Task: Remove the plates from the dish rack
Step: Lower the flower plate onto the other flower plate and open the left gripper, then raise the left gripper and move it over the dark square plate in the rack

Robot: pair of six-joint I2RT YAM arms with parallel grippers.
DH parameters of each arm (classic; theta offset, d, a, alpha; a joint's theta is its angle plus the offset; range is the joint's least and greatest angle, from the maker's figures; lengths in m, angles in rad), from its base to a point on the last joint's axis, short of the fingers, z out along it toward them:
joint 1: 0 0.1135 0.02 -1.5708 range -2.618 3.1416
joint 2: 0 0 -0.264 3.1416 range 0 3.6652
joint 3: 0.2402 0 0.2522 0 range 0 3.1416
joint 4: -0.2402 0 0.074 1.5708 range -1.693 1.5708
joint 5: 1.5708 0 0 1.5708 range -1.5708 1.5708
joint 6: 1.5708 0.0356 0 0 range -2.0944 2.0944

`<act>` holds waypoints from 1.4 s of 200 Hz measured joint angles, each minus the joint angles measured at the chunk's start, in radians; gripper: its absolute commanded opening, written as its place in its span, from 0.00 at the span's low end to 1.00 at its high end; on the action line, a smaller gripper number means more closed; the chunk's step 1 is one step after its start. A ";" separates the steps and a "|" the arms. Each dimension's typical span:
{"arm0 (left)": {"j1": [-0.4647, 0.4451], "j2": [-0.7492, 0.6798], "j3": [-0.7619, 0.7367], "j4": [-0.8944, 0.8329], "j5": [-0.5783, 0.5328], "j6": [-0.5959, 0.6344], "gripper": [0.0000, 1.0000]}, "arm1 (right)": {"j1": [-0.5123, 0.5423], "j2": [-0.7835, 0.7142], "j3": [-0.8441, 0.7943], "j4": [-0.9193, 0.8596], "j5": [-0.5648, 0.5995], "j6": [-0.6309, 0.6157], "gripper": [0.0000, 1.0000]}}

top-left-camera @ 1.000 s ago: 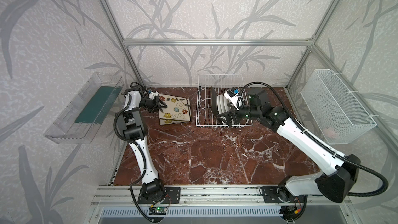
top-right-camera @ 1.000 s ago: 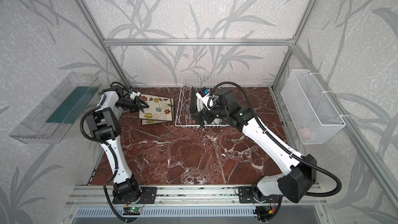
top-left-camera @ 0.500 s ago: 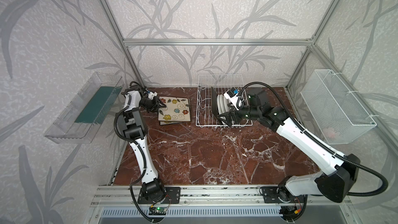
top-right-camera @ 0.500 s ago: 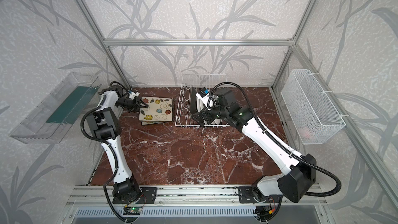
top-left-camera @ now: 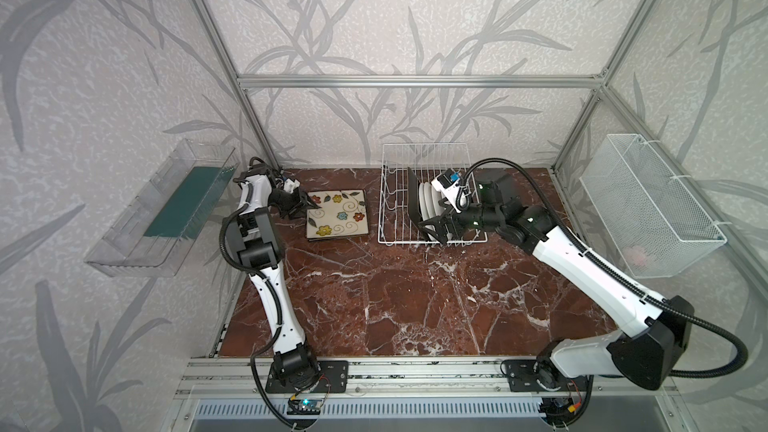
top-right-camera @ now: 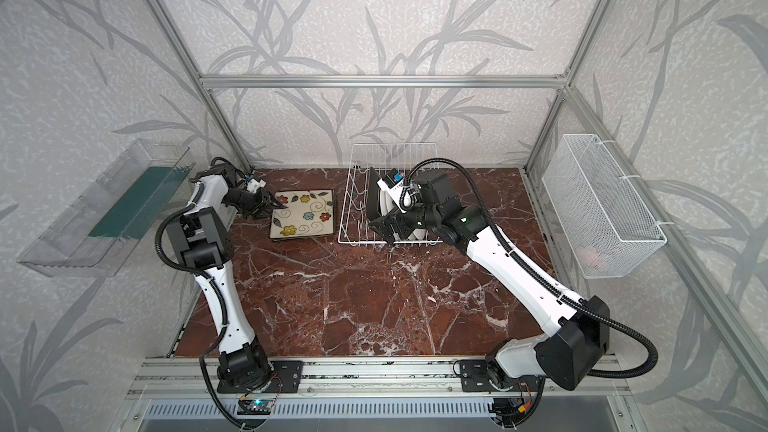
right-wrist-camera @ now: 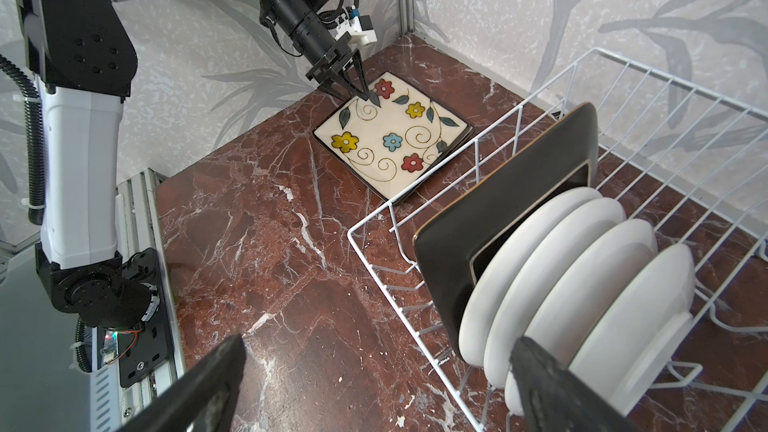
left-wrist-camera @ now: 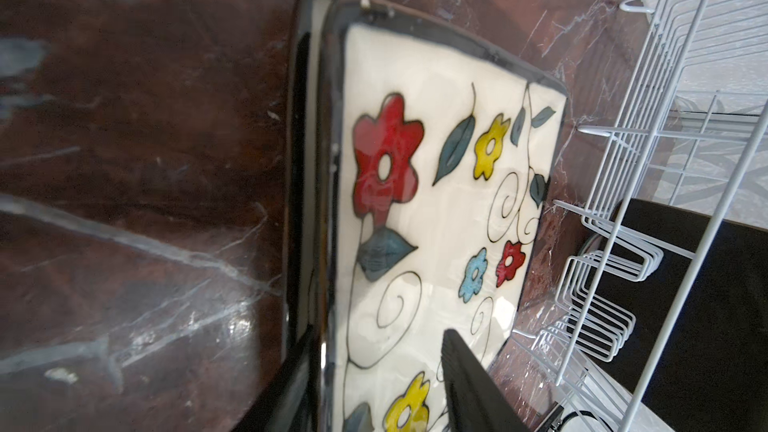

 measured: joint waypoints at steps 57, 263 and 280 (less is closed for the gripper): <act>0.000 -0.005 -0.004 0.018 -0.048 -0.028 0.69 | 0.000 0.000 0.000 0.000 0.000 0.001 0.99; -0.187 -0.341 -0.231 0.159 -0.127 -0.106 0.82 | 0.000 -0.075 -0.036 0.000 0.105 0.009 0.99; -0.224 -0.352 -0.233 0.163 -0.126 -0.120 0.82 | 0.000 -0.093 -0.047 0.002 0.115 0.010 0.99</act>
